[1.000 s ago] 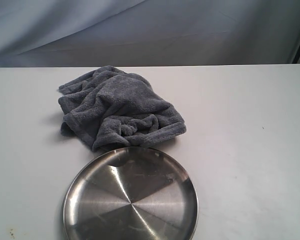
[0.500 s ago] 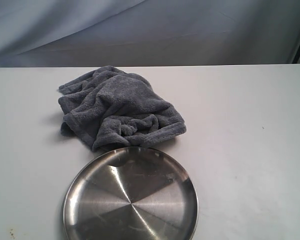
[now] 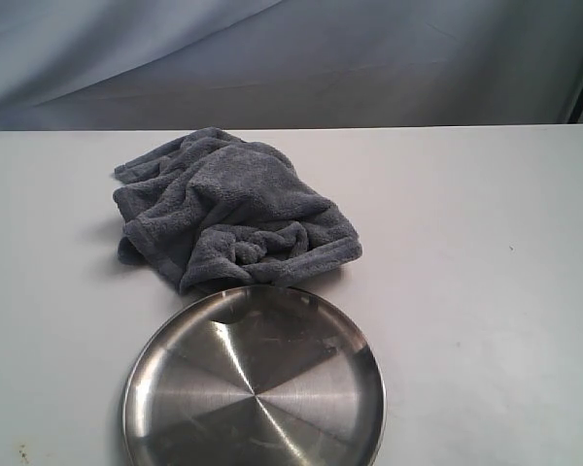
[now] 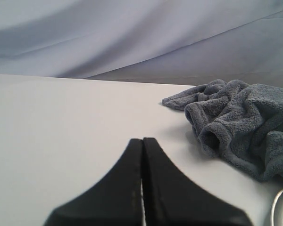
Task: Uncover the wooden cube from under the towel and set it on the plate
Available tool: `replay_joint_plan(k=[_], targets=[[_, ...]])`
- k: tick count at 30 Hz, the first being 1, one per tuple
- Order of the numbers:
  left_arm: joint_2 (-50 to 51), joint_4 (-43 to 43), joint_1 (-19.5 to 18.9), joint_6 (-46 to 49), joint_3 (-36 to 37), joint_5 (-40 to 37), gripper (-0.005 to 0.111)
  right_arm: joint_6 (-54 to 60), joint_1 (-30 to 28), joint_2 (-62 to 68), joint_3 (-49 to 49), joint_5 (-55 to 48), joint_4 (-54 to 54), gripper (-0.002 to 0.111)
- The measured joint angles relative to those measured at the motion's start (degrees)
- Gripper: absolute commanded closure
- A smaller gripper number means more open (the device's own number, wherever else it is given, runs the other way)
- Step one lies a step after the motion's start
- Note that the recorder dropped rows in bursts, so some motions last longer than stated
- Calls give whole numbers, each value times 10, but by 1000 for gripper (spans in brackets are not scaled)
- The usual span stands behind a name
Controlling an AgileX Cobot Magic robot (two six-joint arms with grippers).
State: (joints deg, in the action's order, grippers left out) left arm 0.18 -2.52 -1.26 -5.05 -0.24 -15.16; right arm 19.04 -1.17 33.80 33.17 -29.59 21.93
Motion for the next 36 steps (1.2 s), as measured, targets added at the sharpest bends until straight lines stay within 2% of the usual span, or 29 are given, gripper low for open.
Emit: replay_joint_plan(k=[4,8,23,36], targets=[[0,0,0,0,0,0,107,83,0,69,48,-70,55,108],[0,0,0,0,0,0,107,105,0,140,90,-126,67,108],[0,0,0,0,0,0,107,149,7,314,196,-183,84,108],[0,0,0,0,0,0,107,124,153,478,292,-194,27,108]])
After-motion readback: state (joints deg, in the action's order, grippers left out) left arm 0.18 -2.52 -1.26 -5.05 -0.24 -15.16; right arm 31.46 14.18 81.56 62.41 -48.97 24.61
